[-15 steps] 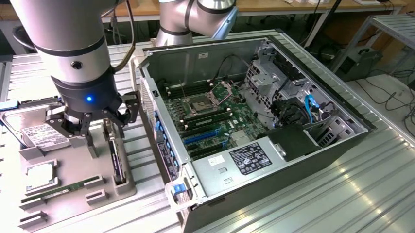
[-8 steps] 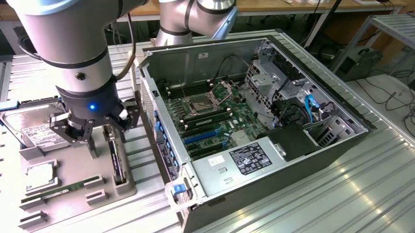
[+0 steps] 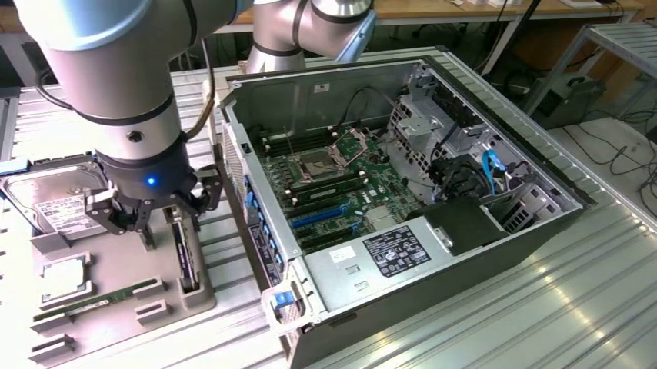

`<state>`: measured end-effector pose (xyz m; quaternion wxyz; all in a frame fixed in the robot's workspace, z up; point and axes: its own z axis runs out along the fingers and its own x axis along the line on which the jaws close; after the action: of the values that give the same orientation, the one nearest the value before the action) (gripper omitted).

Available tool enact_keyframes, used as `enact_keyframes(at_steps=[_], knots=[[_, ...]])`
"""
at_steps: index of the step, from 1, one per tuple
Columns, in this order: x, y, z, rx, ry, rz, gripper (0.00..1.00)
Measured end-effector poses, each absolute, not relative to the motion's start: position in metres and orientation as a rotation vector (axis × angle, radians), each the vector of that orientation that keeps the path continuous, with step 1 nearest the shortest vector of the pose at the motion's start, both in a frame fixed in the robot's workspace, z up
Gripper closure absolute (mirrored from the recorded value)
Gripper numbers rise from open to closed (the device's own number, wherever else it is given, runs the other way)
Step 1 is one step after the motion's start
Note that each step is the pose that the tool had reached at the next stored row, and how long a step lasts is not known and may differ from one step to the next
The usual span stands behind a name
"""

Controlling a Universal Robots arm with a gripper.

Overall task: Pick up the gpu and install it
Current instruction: 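Pick up the gpu and move the gpu toward the slot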

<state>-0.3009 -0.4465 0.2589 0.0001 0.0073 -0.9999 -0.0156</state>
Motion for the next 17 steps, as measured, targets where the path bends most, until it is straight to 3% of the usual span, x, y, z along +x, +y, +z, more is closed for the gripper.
enact_keyframes(at_steps=[17], knots=[[-0.297,-0.447,0.226,0.023,-3.129,-0.049,0.38]])
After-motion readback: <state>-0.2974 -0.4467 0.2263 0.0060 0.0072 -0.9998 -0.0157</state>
